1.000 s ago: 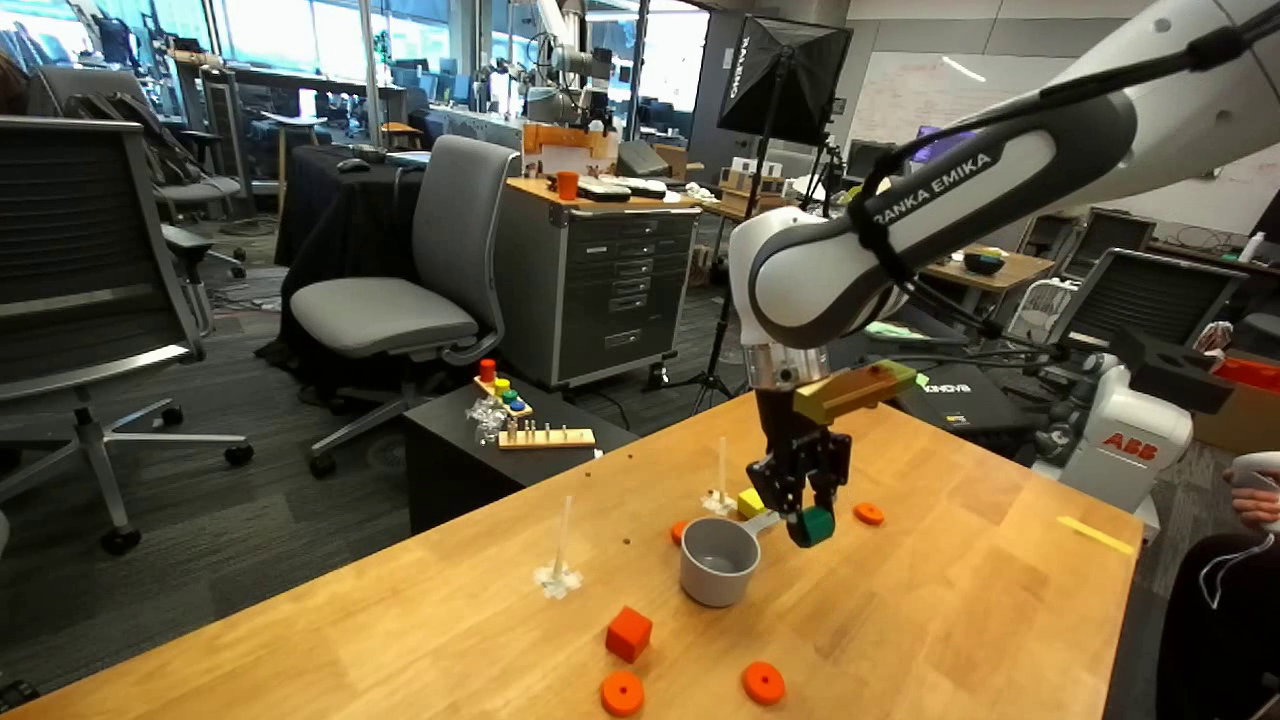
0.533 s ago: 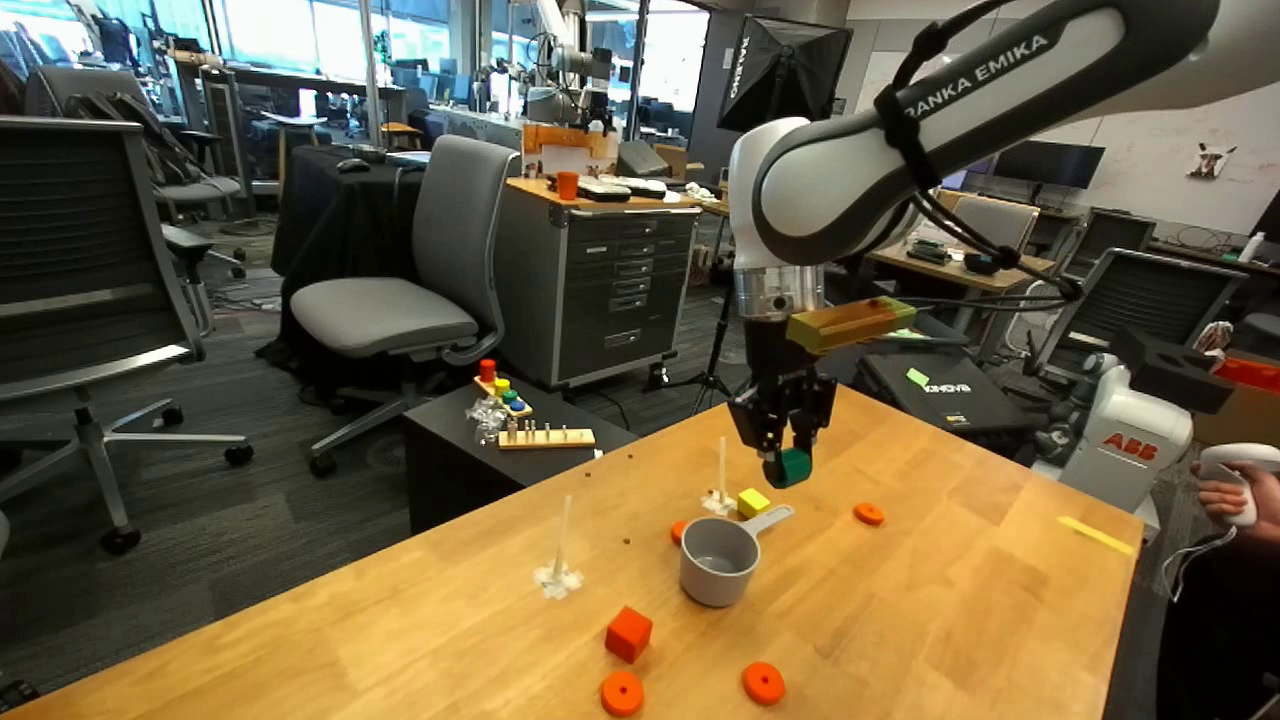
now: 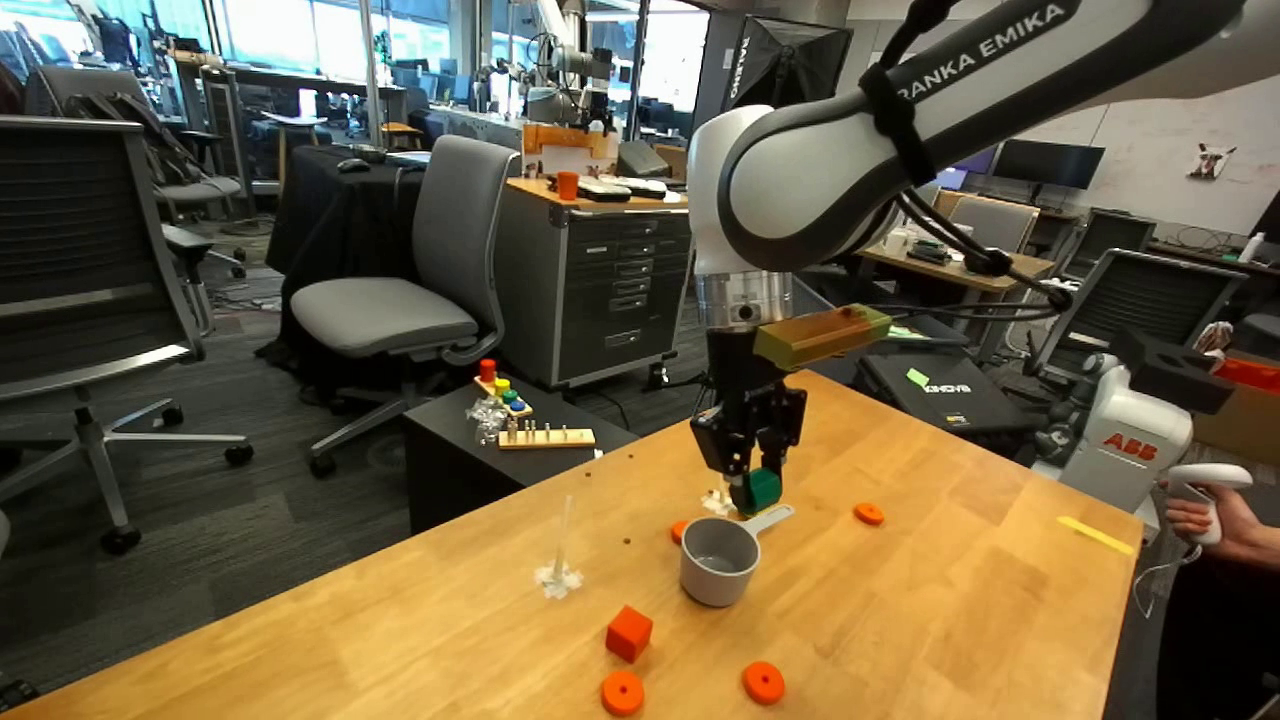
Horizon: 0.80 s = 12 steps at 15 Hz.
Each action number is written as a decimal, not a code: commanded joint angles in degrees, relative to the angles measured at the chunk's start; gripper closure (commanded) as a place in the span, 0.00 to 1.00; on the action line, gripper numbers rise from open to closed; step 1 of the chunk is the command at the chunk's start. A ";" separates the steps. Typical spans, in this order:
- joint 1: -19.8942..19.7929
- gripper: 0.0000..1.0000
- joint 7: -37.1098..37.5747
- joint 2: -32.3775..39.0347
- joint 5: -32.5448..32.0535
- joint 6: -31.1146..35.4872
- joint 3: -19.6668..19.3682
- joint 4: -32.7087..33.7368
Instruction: Put the green, yellow and orange blocks inside the grey measuring cup
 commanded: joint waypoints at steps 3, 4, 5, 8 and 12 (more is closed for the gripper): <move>1.61 0.82 1.76 4.06 -1.70 -0.90 -0.74 5.22; 1.75 0.82 1.78 5.05 -2.23 -1.15 -0.90 6.40; 1.77 0.82 1.77 5.88 -2.55 -1.41 -0.93 7.37; 2.00 0.76 1.77 8.24 -3.31 -2.07 -1.10 10.60; 2.21 0.29 1.75 10.17 -3.50 -2.77 -1.19 13.39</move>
